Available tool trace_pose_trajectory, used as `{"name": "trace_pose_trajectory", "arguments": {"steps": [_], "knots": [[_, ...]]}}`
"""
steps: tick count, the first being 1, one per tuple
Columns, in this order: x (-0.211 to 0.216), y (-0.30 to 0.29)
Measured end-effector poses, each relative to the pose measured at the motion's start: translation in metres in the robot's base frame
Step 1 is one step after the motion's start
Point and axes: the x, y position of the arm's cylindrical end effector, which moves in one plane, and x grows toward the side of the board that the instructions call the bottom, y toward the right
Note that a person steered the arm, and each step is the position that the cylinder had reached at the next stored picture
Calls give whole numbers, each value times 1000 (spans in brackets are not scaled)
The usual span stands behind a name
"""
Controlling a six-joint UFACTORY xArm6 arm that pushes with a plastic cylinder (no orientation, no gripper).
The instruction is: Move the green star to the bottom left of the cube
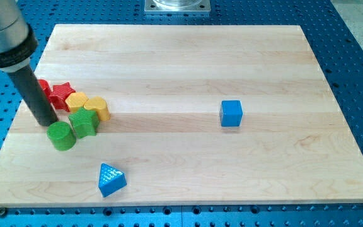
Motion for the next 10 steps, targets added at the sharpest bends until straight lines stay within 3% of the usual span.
{"name": "trace_pose_trajectory", "arguments": {"steps": [3,5,7,10], "knots": [[25,106],[45,76],[48,153],[35,168]]}}
